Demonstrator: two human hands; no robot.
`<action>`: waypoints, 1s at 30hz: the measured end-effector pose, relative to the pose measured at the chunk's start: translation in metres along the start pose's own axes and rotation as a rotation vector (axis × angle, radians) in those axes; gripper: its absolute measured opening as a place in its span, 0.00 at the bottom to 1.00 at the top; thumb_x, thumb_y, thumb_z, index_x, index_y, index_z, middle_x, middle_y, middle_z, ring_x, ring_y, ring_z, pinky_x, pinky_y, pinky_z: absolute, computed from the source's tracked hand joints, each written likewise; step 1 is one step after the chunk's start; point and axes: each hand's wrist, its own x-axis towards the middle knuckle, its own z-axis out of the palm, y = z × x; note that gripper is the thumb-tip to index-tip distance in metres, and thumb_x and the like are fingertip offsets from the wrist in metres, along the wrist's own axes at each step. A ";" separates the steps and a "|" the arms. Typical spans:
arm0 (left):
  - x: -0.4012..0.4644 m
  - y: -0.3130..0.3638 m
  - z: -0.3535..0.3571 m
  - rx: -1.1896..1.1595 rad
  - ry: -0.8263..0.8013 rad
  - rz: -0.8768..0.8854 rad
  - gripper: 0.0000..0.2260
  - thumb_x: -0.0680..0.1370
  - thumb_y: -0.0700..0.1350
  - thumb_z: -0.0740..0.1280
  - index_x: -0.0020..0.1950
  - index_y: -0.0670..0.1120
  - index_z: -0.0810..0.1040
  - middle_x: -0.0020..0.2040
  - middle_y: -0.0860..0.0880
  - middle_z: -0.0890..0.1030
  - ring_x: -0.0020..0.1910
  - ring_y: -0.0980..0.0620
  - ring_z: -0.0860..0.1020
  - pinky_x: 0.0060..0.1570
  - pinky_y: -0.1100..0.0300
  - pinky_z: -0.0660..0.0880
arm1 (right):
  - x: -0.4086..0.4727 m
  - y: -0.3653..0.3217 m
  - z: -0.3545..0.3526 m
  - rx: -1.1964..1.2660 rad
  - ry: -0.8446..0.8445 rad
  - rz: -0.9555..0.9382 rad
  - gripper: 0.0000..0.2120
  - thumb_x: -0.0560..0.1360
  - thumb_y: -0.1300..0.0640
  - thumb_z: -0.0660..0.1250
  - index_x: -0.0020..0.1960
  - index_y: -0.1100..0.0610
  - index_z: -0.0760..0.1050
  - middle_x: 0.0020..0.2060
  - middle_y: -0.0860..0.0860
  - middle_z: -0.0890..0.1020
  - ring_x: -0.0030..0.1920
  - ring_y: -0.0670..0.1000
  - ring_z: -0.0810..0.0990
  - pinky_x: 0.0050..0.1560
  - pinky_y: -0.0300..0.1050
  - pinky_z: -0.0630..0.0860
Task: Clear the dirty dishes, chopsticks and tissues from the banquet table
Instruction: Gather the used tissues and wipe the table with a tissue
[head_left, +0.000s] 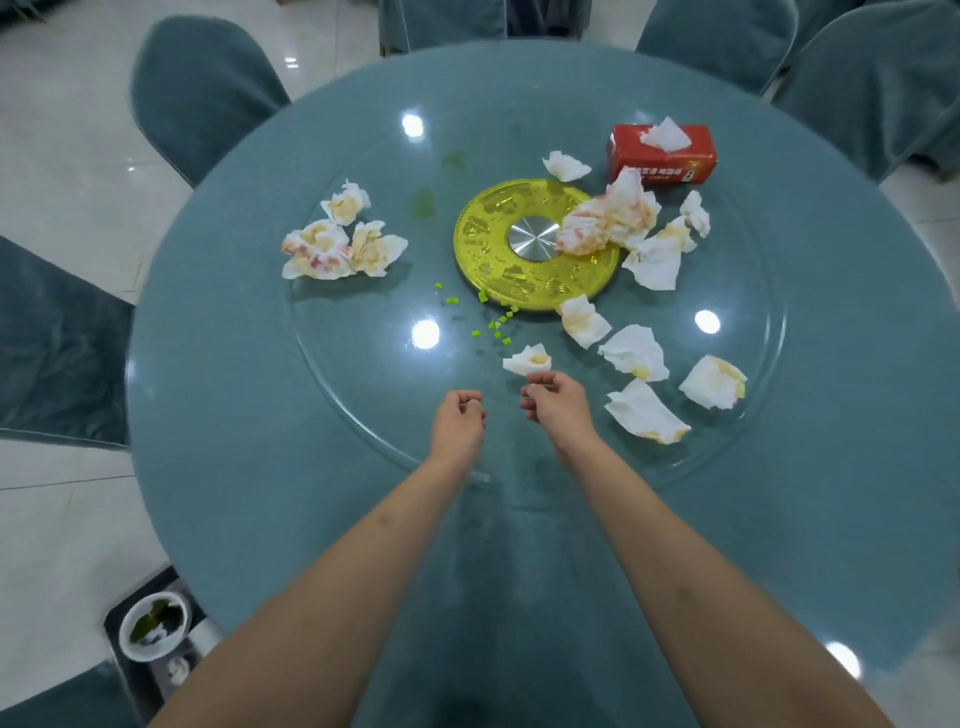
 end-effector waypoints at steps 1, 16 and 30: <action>0.010 0.003 -0.001 -0.001 -0.001 -0.001 0.09 0.83 0.38 0.57 0.59 0.43 0.75 0.43 0.48 0.77 0.36 0.53 0.73 0.37 0.58 0.72 | 0.008 -0.004 0.006 -0.012 0.003 -0.007 0.07 0.78 0.67 0.64 0.51 0.57 0.78 0.44 0.56 0.81 0.37 0.49 0.79 0.42 0.45 0.76; 0.146 0.032 0.000 0.180 0.044 0.117 0.06 0.80 0.45 0.69 0.54 0.45 0.83 0.45 0.48 0.84 0.44 0.48 0.81 0.49 0.57 0.79 | 0.119 -0.030 0.050 -0.533 0.140 -0.265 0.09 0.76 0.65 0.68 0.51 0.57 0.85 0.46 0.52 0.86 0.47 0.51 0.82 0.53 0.44 0.77; 0.185 0.026 0.020 0.467 0.060 0.306 0.08 0.77 0.43 0.74 0.56 0.44 0.85 0.50 0.46 0.83 0.46 0.52 0.79 0.47 0.65 0.68 | 0.148 -0.011 0.060 -0.857 0.030 -0.387 0.11 0.77 0.58 0.71 0.58 0.56 0.84 0.48 0.55 0.79 0.48 0.56 0.80 0.51 0.49 0.75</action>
